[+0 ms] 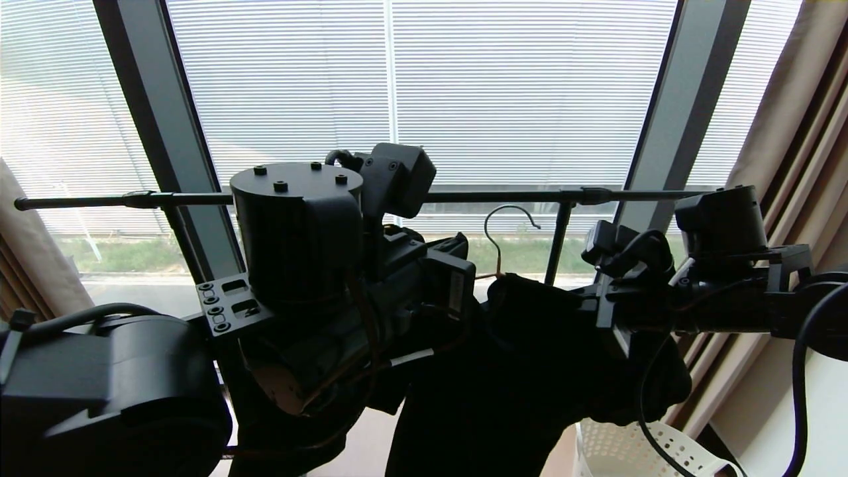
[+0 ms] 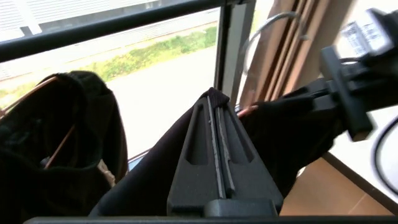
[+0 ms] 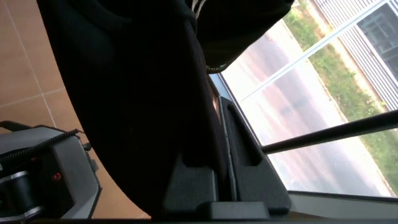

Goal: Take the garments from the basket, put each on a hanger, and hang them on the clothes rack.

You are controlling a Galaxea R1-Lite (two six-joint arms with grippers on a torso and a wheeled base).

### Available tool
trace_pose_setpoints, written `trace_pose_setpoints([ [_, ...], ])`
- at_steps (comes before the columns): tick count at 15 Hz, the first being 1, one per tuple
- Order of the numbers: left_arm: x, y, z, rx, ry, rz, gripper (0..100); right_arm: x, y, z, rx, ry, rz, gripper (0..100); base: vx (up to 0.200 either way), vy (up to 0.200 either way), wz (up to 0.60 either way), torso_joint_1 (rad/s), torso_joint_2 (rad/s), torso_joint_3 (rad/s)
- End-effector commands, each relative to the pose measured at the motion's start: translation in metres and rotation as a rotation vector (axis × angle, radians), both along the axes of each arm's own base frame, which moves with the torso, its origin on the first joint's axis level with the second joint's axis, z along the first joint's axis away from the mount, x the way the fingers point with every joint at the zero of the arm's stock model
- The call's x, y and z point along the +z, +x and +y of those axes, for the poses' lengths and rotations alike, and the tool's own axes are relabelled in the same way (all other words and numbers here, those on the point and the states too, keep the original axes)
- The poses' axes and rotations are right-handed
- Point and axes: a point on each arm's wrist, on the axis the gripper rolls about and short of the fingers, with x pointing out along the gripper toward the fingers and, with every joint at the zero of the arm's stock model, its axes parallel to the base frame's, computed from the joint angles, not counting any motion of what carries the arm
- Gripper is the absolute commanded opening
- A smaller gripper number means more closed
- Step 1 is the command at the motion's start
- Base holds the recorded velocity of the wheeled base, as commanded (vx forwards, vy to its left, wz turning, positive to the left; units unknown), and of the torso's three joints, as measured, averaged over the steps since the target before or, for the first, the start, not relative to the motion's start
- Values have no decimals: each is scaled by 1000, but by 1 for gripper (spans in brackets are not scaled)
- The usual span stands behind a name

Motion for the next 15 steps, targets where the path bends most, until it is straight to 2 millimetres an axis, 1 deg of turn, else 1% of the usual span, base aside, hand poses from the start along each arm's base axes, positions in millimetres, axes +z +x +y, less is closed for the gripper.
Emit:
trace_pose_setpoints([
  [1, 5, -4, -7, -22, -6, -3, 0, -11, 7, 3, 11, 7, 18, 0, 0, 0, 0, 0, 0, 0],
  [2, 6, -5, -9, -29, -10, -2, 0, -15, 8, 4, 35, 33, 31, 0, 0, 0, 0, 0, 0, 0],
  [4, 7, -8, -12, -40, -21, 1, 0, -14, 8, 5, 80, 85, 54, 0, 0, 0, 0, 0, 0, 0],
  [6, 3, -12, -17, -62, -24, 15, 0, -13, 7, 3, 118, 119, 64, 0, 0, 0, 0, 0, 0, 0],
  [9, -1, -11, -17, -61, -17, 26, 0, -11, 10, -4, 116, 139, 49, 0, 0, 0, 0, 0, 0, 0],
  [11, -7, -7, -14, -49, 0, 36, 0, -10, 11, -9, 149, 180, 41, 0, 0, 0, 0, 0, 0, 0],
  [15, -8, -7, -14, -51, 3, 37, 0, -9, 10, -10, 150, 181, 32, 0, 0, 0, 0, 0, 0, 0],
])
